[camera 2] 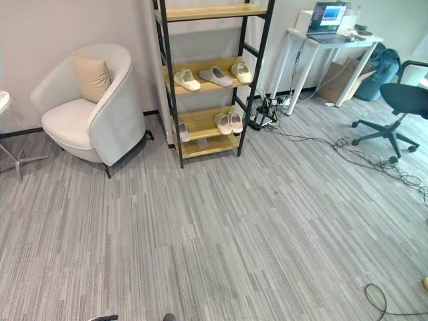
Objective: Arrange the slippers neatly on the shoe rack.
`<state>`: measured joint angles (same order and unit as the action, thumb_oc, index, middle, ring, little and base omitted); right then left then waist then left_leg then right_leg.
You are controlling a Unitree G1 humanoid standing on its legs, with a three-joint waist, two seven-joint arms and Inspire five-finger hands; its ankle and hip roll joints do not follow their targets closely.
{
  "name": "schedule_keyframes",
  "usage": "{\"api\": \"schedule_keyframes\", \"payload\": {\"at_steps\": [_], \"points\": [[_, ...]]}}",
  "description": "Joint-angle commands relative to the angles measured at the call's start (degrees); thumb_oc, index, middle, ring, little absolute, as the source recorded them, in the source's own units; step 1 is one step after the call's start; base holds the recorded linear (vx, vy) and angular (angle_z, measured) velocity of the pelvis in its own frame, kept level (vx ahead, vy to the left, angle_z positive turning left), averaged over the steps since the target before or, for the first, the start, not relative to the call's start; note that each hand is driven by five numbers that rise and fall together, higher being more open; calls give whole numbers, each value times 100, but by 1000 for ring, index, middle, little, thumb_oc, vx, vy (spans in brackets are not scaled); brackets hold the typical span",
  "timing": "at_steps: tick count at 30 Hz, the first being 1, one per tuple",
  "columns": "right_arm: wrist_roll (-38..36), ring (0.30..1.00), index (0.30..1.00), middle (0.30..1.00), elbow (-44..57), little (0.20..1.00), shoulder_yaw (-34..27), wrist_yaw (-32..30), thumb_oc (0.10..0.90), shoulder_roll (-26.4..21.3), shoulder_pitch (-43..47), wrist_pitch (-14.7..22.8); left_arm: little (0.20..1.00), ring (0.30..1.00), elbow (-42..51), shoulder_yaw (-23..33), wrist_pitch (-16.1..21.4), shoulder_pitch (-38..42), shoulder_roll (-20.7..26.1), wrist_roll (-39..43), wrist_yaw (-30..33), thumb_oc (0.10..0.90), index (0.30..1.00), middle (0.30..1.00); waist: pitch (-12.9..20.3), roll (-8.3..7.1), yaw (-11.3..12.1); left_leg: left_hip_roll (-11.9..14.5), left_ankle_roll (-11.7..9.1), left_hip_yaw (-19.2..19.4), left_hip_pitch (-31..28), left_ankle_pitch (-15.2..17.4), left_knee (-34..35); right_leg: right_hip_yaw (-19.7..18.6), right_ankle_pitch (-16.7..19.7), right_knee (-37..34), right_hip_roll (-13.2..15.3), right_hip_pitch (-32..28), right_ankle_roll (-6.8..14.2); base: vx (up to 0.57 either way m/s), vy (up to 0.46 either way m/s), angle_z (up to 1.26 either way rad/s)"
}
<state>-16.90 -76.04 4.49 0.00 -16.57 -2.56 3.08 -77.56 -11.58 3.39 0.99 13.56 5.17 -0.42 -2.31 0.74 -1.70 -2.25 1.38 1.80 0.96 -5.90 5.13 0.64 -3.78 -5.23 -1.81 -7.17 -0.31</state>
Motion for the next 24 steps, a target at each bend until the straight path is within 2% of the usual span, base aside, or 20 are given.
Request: {"api": "schedule_keyframes", "payload": {"at_steps": [1,2,4,5,6,7,8,9,11,12,13,15,18,19,22,23,24], "points": [[-157,900,900,900,-6,900,14,20,800,-329,155,45,900,900,-197,-250,62,466,-377,-311,-46,800,900,900,-159,163,-65,358,-335,-238,-509,690,-13,-96,172,303,238,546,509,19,-116,-23],[-157,900,900,900,-7,900,14,21,800,-330,156,45,900,900,-197,-249,62,467,-377,-311,-46,800,900,900,-160,164,-62,359,-336,-236,-509,690,-13,-99,167,312,236,551,507,19,-167,-22],[-144,900,900,900,-108,900,43,83,800,-355,152,17,900,900,-48,-347,93,551,-327,-276,-50,800,900,900,-367,102,-103,515,-500,-133,-205,867,-832,-214,8,670,177,649,396,27,-170,-12],[-144,900,900,900,-109,900,43,83,800,-354,154,17,900,900,-48,-347,93,552,-326,-276,-50,800,900,900,-365,103,-102,517,-502,-134,-185,883,-863,-213,5,677,175,658,395,36,-201,-12],[-106,900,900,900,-166,900,95,101,800,-364,157,-11,900,900,132,-474,130,614,-321,-260,-59,800,900,900,-523,29,-48,585,-603,-101,212,755,-1672,-225,-20,737,194,618,340,34,-211,-13],[-86,900,900,900,-199,900,123,104,800,-370,121,-25,900,900,235,-564,147,653,-332,-235,-77,800,900,900,-624,-24,-32,609,-599,-94,544,577,-2224,-200,-28,793,218,598,298,32,-210,-12],[-85,900,900,900,-200,900,121,104,800,-369,122,-24,900,900,236,-565,146,655,-331,-234,-78,800,900,900,-615,-16,-40,616,-601,-109,583,595,-2269,-189,-29,799,210,614,296,68,-174,-9],[-97,900,900,900,-200,900,146,115,800,-406,94,-44,900,900,383,-664,167,671,-331,-179,-95,800,900,900,-729,-58,-13,633,-492,-26,938,452,-2794,-207,-102,876,218,584,210,109,-119,-4],[-53,900,900,900,-167,900,184,95,800,-442,130,-29,900,900,412,-715,188,663,-359,-209,-42,800,900,900,-778,-56,64,444,-379,6,1345,538,-2728,-251,-206,858,187,508,191,155,-82,-5],[-53,900,900,900,-167,900,184,95,800,-441,128,-29,900,900,411,-716,188,662,-359,-209,-41,800,900,900,-779,-57,63,440,-374,7,1345,553,-2743,-251,-215,858,191,501,195,275,4,-3],[-35,900,900,900,-110,900,199,95,800,-469,147,-13,900,900,348,-687,173,582,-370,-261,4,800,900,900,-741,-30,189,290,-303,90,1502,553,-2131,-299,-310,749,125,323,213,335,26,5],[22,900,900,900,-49,900,287,83,800,-452,191,11,900,900,241,-664,151,488,-398,-410,12,800,900,900,-687,41,357,223,-335,205,1687,49,-1305,-397,-428,597,-46,15,209,434,27,4],[165,900,900,900,21,900,423,48,800,-450,256,27,900,900,171,-669,143,416,-394,-498,-37,800,900,900,-671,-11,532,127,-340,449,1969,-114,-680,-584,-541,463,-110,-325,207,330,19,-32],[321,900,900,900,48,900,493,56,800,-415,306,13,900,900,105,-591,131,322,-362,-543,-62,800,900,900,-587,-78,713,65,-324,504,2040,-228,-479,-804,-612,418,-124,-561,220,568,77,-53],[505,900,900,900,135,900,547,89,800,-280,259,-20,900,900,-25,-354,80,176,-267,-601,15,800,900,900,-341,-174,794,11,-188,364,1983,-474,-575,-993,-664,456,-21,-698,296,500,137,-85],[514,900,900,900,165,900,555,94,800,-244,268,-28,900,900,-30,-308,70,185,-226,-605,21,800,900,900,-285,-257,808,-6,-148,384,2019,-418,-715,-1016,-653,489,59,-696,333,288,99,-59],[514,900,900,900,166,900,555,93,800,-240,268,-28,900,900,-30,-307,69,185,-222,-605,21,800,900,900,-281,-267,811,-10,-147,390,2027,-407,-727,-1018,-657,489,66,-693,335,277,86,-39]]}}
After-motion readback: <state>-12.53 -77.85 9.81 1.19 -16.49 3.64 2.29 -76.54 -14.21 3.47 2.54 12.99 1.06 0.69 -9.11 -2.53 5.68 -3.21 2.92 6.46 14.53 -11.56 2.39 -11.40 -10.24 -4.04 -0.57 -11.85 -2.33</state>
